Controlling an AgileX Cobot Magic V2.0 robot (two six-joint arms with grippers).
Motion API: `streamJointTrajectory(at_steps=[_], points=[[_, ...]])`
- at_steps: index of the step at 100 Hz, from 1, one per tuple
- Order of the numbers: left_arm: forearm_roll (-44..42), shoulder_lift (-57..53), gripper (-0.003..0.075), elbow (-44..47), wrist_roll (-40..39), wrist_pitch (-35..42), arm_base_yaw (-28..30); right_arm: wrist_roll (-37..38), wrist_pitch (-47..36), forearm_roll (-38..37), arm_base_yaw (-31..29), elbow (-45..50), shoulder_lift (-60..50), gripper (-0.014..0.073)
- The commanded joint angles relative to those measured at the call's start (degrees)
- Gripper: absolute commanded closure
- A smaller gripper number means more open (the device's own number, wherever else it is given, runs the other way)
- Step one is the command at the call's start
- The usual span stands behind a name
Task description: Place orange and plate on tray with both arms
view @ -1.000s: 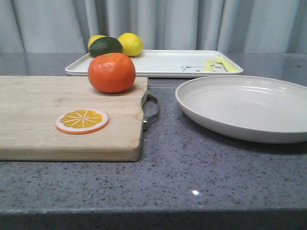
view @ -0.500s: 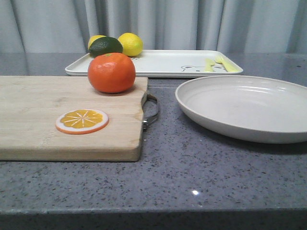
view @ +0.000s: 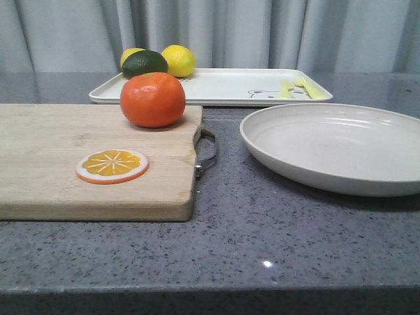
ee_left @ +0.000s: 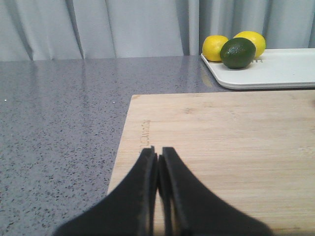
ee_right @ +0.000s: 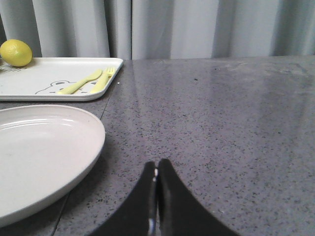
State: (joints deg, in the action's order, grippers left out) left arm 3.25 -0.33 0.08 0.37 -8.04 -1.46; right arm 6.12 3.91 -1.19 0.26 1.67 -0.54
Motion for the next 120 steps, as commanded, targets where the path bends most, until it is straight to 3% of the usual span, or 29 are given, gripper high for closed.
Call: streamJointTrajectory(at_steps=[1,32,55,120], points=[[-0.1,-1.9,0.0741,0.5,0.1,5.2,0.1,-0.1,-5.3,-0.7,-0.4,-1.3,-0.8,0.0633],[1.0,-1.9,0.0741,0.0,0.1,11.1,0.1,-0.1,-3.9,-0.7,-0.4,-2.0,-0.5,0.0647],[1.2,0.3,0.0741,-4.7,0.1,11.0,0.1,-0.1,0.8,-0.7,-0.4,-7.7,4.1,0.065],[1.2,27.9,0.0741,-24.6,0.1,14.2,0.1,-0.2,2.9,-0.7,-0.4,-23.8,26.2,0.065]])
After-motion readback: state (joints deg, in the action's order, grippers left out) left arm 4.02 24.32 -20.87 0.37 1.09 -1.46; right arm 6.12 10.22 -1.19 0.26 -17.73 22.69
